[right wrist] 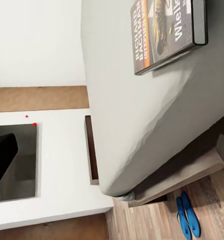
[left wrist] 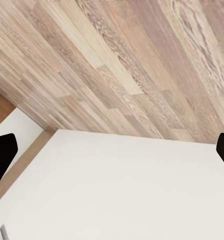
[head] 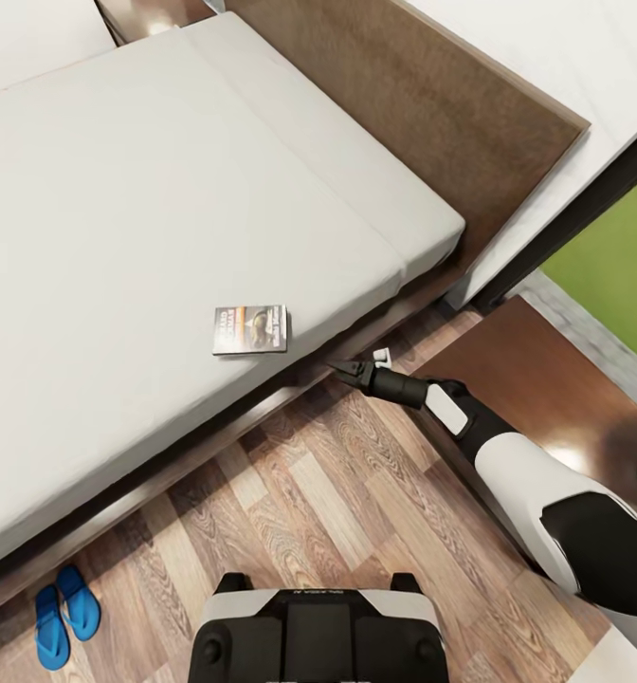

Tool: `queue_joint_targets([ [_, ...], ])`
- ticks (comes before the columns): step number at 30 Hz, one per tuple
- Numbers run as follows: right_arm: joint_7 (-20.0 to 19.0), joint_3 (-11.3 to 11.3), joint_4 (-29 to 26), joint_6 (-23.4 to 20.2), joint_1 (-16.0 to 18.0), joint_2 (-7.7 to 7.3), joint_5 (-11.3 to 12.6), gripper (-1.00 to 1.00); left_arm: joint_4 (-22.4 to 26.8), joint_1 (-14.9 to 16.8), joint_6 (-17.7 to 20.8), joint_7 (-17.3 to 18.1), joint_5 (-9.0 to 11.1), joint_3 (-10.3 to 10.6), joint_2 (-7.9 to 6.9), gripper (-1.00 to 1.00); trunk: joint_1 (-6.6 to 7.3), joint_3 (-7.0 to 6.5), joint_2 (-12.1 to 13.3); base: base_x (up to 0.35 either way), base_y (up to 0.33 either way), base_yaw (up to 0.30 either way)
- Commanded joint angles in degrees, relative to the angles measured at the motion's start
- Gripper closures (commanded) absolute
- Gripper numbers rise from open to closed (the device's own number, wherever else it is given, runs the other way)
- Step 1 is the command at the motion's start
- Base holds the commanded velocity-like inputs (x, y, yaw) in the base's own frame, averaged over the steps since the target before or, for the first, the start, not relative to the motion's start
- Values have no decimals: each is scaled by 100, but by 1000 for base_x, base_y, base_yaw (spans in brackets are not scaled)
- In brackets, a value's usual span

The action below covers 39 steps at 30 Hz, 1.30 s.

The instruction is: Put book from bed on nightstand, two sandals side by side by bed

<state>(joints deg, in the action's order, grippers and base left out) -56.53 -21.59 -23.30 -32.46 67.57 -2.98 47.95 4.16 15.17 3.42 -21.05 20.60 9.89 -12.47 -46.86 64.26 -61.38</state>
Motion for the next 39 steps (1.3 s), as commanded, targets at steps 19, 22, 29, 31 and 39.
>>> queue_joint_targets([
  [19, 10, -30, 18, -41, 74, -5, 55, -100, 15, -4, 36, -23, 40, 49, -2, -100, -418, 344, -766, 0, 0, 0],
  [22, 10, -34, 19, -41, 95, -7, 52, -100, 15, -5, 36, -22, 40, 49, -2, -100, -484, 398, -886, 0, 0, 0],
  [29, 56, -34, 73, -37, 169, -6, 49, -100, 15, -5, 32, -22, 40, 53, -7, -100, -638, 524, -1167, 0, 0, 0],
  [31, 104, -32, 104, -35, 185, -4, 48, -100, 15, -5, 30, -22, 40, 54, -8, -100, -682, 559, -1247, 0, 0, 0],
  [39, 199, -30, 155, -33, 232, -2, 53, -100, 15, -5, 28, -22, 37, 57, -4, -100, -858, 703, -1568, 0, 0, 0],
])
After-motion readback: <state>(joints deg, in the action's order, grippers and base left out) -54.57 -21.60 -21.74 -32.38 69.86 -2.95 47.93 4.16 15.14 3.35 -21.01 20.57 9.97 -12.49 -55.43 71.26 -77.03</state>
